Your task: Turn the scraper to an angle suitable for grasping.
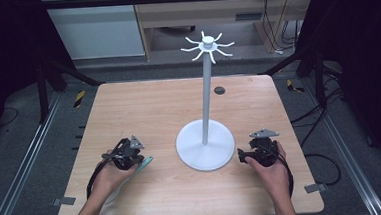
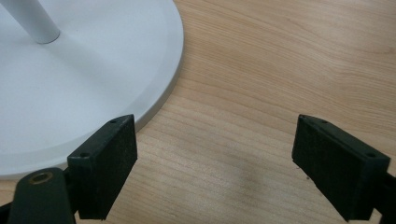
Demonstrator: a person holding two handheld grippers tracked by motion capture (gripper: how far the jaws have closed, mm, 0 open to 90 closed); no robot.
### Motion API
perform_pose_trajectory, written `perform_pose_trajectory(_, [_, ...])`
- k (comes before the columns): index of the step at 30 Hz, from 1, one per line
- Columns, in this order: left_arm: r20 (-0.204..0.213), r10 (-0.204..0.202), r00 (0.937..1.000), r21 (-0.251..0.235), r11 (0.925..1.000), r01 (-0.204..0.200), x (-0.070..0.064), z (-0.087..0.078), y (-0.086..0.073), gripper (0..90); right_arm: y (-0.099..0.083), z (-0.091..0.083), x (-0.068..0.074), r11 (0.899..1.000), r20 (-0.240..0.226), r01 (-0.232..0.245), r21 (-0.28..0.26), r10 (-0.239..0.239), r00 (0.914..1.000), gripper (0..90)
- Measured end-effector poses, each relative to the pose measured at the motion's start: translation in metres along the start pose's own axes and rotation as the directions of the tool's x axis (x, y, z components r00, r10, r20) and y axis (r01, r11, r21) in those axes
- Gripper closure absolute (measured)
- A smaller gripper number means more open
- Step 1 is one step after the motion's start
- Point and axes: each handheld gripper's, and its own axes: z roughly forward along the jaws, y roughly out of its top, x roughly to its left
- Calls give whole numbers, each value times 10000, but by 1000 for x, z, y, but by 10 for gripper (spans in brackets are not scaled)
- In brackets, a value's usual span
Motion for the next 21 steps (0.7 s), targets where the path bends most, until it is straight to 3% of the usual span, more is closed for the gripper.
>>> perform_pose_trajectory(4, [271,-33,9996,89,10000,31,2,1,-1,900,0,0,0,10000,16,11,5,-11,10000,143])
perform_pose_trajectory(10, [227,59,9997,133,9999,-62,1,2,-1,900,0,0,-1,10000,-1,-14,-15,14,10000,144])
perform_pose_trajectory(14, [407,168,9990,170,9997,-175,-1,1,-1,900,0,0,-1,10000,-1,4,-1,-4,10000,144])
perform_pose_trajectory(15, [636,276,9976,176,9994,-287,-5,1,0,900,0,0,-1,10000,10,11,12,-11,10000,144])
perform_pose_trajectory(18, [674,556,9962,266,9980,-575,-13,-1,2,900,0,0,0,10000,-21,26,16,-26,10000,145])
perform_pose_trajectory(21, [1170,844,9895,315,9956,-886,-19,-2,3,900,0,1,0,10000,-23,70,15,-70,10000,146])
